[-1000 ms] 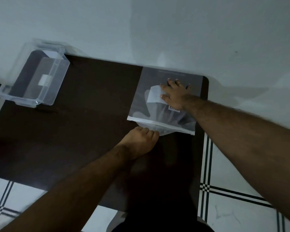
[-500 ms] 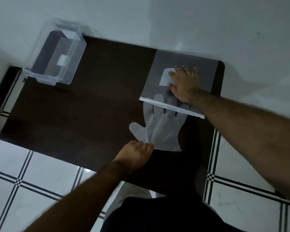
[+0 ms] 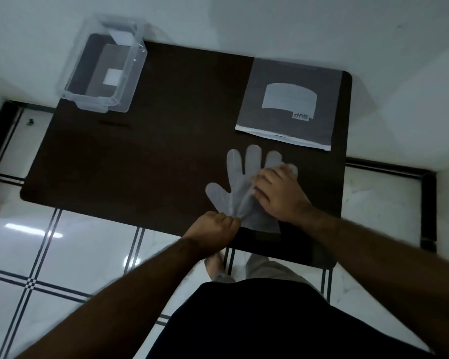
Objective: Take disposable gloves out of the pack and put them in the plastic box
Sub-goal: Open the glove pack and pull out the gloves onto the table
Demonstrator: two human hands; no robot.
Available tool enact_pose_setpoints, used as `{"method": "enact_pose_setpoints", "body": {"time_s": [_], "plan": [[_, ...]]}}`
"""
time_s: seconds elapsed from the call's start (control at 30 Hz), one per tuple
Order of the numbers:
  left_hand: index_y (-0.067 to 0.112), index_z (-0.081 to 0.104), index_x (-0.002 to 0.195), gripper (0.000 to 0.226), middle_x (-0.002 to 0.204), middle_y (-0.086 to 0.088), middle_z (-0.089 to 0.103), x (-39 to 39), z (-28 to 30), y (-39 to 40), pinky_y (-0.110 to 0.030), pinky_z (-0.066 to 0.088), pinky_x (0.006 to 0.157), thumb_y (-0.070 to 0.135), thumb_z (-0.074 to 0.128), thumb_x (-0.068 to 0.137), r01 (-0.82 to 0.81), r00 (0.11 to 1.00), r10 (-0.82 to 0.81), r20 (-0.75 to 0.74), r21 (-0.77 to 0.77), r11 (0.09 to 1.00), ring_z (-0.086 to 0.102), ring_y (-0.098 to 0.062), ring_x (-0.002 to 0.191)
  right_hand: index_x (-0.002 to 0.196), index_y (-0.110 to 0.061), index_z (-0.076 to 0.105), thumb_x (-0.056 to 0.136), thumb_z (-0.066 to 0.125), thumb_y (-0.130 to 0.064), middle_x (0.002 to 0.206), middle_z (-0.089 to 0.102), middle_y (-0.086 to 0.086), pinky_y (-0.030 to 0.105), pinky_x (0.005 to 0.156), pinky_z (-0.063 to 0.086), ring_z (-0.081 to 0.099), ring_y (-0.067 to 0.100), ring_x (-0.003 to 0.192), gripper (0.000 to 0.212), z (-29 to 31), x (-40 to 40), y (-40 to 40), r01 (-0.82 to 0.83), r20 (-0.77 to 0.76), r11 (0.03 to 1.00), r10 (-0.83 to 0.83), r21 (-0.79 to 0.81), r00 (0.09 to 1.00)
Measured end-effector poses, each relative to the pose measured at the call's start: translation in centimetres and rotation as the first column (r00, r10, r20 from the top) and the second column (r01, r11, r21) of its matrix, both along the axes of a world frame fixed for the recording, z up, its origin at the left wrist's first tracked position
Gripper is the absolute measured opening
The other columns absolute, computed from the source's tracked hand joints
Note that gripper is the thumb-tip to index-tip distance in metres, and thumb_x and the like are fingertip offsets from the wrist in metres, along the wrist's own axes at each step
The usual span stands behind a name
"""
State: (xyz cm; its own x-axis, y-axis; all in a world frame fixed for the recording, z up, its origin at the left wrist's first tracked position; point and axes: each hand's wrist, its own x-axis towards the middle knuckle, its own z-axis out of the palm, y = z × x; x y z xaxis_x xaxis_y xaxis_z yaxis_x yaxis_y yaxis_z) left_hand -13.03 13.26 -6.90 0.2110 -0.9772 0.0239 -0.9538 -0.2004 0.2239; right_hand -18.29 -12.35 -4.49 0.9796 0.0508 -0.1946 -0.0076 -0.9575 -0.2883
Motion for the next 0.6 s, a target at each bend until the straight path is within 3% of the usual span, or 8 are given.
{"method": "enact_pose_setpoints", "body": {"time_s": [0.13, 0.23, 0.4, 0.6], "plan": [[0.012, 0.069, 0.095, 0.01, 0.073, -0.005, 0.067, -0.2, 0.0, 2.0, -0.035, 0.055, 0.057, 0.014, 0.06, 0.091, 0.041, 0.999, -0.042, 0.029, 0.031, 0.999, 0.064, -0.026, 0.059, 0.125, -0.024, 0.067, 0.107, 0.038, -0.051, 0.133, 0.066, 0.003, 0.059, 0.123, 0.026, 0.056, 0.026, 0.128, 0.043, -1.1, -3.4, 4.5, -0.071, -0.016, 0.997, 0.071, -0.026, 0.997], [0.012, 0.069, 0.097, 0.008, 0.073, -0.005, 0.067, -0.1, 0.1, 3.1, -0.034, 0.052, 0.057, 0.015, 0.066, 0.091, 0.07, 0.996, -0.072, 0.058, 0.038, 0.997, 0.063, -0.026, 0.059, 0.127, -0.023, 0.066, 0.105, 0.04, -0.052, 0.131, 0.068, 0.004, 0.063, 0.121, 0.029, 0.061, 0.027, 0.125, 0.045, -1.9, -4.7, 6.1, -0.061, -0.023, 0.996, 0.059, -0.068, 0.998], [0.003, 0.069, 0.132, 0.045, 0.08, -0.007, 0.071, -0.1, 0.5, 5.2, -0.035, 0.052, 0.058, 0.018, 0.073, 0.09, 0.069, 0.988, -0.073, 0.133, 0.034, 0.997, 0.065, -0.027, 0.061, 0.13, -0.023, 0.063, 0.104, 0.041, -0.052, 0.133, 0.066, 0.004, 0.065, 0.12, 0.029, 0.06, 0.028, 0.127, 0.045, -2.0, -4.9, 6.6, -0.04, -0.023, 0.995, 0.038, -0.086, 0.999], [0.005, 0.068, 0.136, 0.05, 0.076, -0.003, 0.069, -0.2, 0.8, 8.1, -0.034, 0.053, 0.057, 0.02, 0.079, 0.09, 0.048, 0.993, -0.054, 0.105, 0.06, 0.997, 0.065, -0.021, 0.06, 0.131, -0.024, 0.064, 0.104, 0.036, -0.055, 0.136, 0.064, 0.003, 0.064, 0.12, 0.029, 0.056, 0.027, 0.131, 0.049, -1.6, -4.9, 7.7, 0.015, -0.009, 0.997, -0.016, -0.073, 1.0]]}}
